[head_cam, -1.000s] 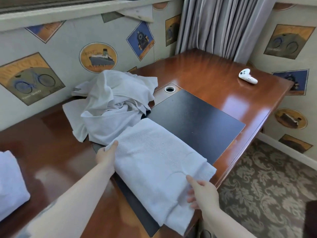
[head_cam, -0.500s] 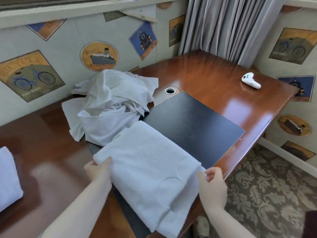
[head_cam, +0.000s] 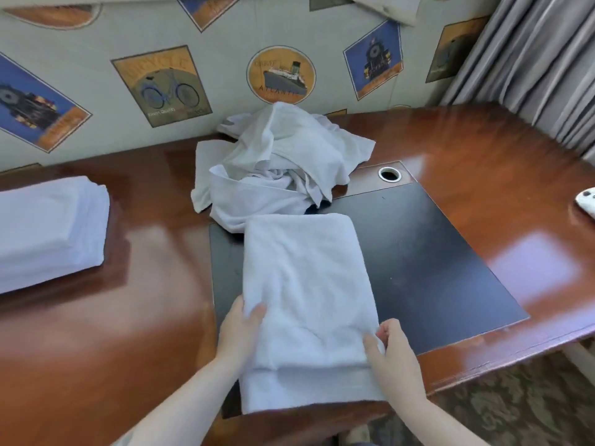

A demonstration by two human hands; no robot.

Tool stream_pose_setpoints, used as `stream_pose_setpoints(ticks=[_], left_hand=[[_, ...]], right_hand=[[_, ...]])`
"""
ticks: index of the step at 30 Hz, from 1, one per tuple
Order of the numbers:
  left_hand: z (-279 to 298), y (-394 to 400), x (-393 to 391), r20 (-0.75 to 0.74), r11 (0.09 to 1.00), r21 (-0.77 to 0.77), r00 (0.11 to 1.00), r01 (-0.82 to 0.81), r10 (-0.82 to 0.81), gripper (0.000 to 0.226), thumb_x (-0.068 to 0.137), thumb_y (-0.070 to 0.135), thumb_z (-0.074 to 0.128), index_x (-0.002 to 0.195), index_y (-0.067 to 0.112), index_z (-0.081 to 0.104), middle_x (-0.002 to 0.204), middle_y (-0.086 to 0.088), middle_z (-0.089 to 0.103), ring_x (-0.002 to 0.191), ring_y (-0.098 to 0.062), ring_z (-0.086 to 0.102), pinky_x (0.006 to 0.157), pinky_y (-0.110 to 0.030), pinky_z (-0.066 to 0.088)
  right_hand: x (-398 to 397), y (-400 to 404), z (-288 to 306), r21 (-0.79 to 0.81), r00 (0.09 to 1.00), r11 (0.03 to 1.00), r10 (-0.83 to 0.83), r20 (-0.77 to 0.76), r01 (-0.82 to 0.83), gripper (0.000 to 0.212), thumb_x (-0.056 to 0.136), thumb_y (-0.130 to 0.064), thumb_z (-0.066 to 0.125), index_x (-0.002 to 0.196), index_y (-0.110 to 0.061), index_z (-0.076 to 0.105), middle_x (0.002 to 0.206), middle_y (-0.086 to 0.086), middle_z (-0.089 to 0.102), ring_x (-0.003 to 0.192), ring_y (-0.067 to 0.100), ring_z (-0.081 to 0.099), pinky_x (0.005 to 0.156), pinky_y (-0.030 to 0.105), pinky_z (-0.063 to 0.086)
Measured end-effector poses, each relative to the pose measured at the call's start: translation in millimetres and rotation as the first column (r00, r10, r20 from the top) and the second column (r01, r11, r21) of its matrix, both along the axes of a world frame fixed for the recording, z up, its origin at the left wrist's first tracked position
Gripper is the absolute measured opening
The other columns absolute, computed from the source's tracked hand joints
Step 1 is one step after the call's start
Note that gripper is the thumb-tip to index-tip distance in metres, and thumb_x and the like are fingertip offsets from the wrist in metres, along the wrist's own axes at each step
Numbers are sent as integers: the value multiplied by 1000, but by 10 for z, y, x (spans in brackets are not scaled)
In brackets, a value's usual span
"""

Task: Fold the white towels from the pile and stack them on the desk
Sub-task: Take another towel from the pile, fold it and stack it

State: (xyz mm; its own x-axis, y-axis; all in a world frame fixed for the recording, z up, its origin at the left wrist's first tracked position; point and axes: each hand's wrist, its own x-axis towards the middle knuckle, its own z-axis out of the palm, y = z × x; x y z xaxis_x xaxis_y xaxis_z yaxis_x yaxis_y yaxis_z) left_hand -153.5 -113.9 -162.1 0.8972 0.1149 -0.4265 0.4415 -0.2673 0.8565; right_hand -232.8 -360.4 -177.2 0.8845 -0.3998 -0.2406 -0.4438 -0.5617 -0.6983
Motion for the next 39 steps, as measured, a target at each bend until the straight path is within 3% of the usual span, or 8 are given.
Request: stream_pose_setpoints(ticks=[4, 7, 11, 15, 22, 29, 34, 39], left_hand=[[137, 204, 177, 100, 971, 237, 995, -12, -12, 27, 88, 18, 70, 113, 21, 62, 117, 9, 62, 105, -12, 59, 91, -34, 49], [210, 121, -244, 211, 882, 328, 936, -339, 281, 14, 82, 25, 73, 85, 23, 59, 88, 5, 61, 82, -15, 58, 64, -26, 43], [146, -97, -826, 57, 825, 366, 895, -430, 442, 36, 83, 41, 72, 58, 16, 62, 58, -3, 64, 57, -16, 59, 55, -31, 46], [184, -163, -935, -277, 763, 28, 728, -646, 627, 38, 77, 44, 76, 69, 7, 74, 62, -7, 72, 59, -21, 72, 52, -32, 57], [205, -287, -825, -252, 618, -136, 631, -774, 734, 11, 80, 21, 79, 81, 11, 75, 74, -7, 75, 76, -27, 70, 67, -35, 56], [308, -239, -793, -388, 393, -301, 487, -869, 782, 7, 87, 10, 71, 93, 7, 69, 95, -11, 73, 86, -24, 67, 75, -40, 51], [277, -252, -675, -438, 362, -321, 476, -875, 763, 27, 80, 32, 77, 98, 12, 72, 96, -2, 73, 82, -16, 66, 80, -35, 43], [248, -275, -504, -467, 261, -276, 366, -925, 805, 36, 76, 30, 82, 104, 10, 70, 87, -2, 71, 73, -19, 64, 82, -37, 39]], right_hand=[[-259, -85, 106, -295, 896, 873, 433, 102, -388, 25, 73, -43, 66, 70, -32, 44, 60, -11, 44, 55, 4, 43, 54, 20, 38], [-145, -23, 181, -505, 621, 611, 764, 175, -610, 32, 53, -50, 73, 69, -27, 59, 68, -15, 51, 63, 7, 50, 61, 23, 36], [70, 334, 188, -611, 428, 435, 888, 168, -661, 35, 44, -40, 86, 64, -27, 61, 63, -15, 53, 57, 9, 55, 53, 20, 41], [165, 497, 241, -625, 392, 435, 894, 216, -647, 39, 42, -28, 94, 56, -23, 58, 50, -13, 49, 45, 7, 50, 35, 21, 33], [133, 424, 268, -730, 139, 249, 968, 209, -637, 39, 28, -14, 89, 48, -18, 56, 47, -8, 46, 40, 10, 46, 33, 23, 31], [54, 145, 149, -694, 278, 293, 951, 137, -658, 44, 14, -18, 78, 51, -16, 55, 53, -7, 48, 44, 15, 49, 39, 21, 24], [-45, -284, 142, -648, 372, 360, 920, 125, -671, 23, 45, -39, 52, 40, -19, 43, 37, -6, 37, 31, 14, 37, 35, 19, 19], [-65, -309, 146, -586, 488, 436, 870, 78, -683, 61, 19, -41, 83, 40, -23, 28, 30, -10, 34, 23, 9, 34, 40, 18, 11]])
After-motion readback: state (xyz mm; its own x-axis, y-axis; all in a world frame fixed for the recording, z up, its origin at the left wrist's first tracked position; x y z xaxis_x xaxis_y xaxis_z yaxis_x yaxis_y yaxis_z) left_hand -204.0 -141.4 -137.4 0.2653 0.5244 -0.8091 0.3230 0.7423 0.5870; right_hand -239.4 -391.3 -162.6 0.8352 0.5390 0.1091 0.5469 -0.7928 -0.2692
